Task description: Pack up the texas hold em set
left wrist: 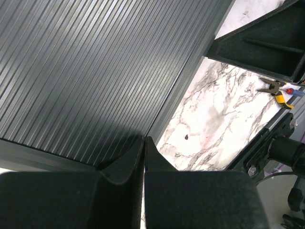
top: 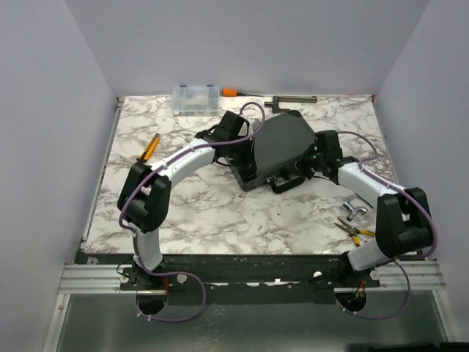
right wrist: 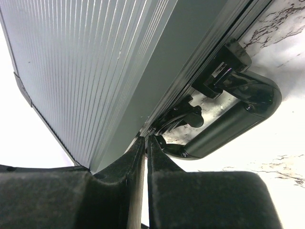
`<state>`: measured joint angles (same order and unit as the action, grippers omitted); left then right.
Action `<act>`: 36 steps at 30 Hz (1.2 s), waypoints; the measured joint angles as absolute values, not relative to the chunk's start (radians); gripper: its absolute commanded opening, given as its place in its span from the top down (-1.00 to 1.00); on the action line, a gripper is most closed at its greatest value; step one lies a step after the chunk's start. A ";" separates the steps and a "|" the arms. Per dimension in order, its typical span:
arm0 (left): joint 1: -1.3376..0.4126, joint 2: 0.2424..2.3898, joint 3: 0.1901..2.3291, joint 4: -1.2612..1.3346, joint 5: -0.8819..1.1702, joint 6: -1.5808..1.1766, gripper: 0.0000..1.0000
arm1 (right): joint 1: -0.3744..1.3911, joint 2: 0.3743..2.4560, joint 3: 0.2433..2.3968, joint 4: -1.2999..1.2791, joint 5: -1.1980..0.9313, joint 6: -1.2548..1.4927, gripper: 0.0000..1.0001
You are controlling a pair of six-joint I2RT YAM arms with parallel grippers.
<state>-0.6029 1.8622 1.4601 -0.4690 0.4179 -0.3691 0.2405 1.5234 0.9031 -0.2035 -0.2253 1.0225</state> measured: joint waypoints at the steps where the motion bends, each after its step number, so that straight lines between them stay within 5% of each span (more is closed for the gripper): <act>1: -0.603 1.862 1.460 -0.469 0.418 -0.369 1.00 | 0.241 1.519 0.896 -0.194 -0.225 1.024 0.80; 36: -0.634 1.803 1.473 -0.676 0.456 -0.354 1.00 | 0.240 1.387 0.831 -0.240 -0.151 0.951 0.91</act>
<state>-0.6342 1.8030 1.4734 -0.6762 0.4564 -0.3542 0.2401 1.3869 0.8310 -0.2401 -0.1509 0.9512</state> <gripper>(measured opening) 0.002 0.079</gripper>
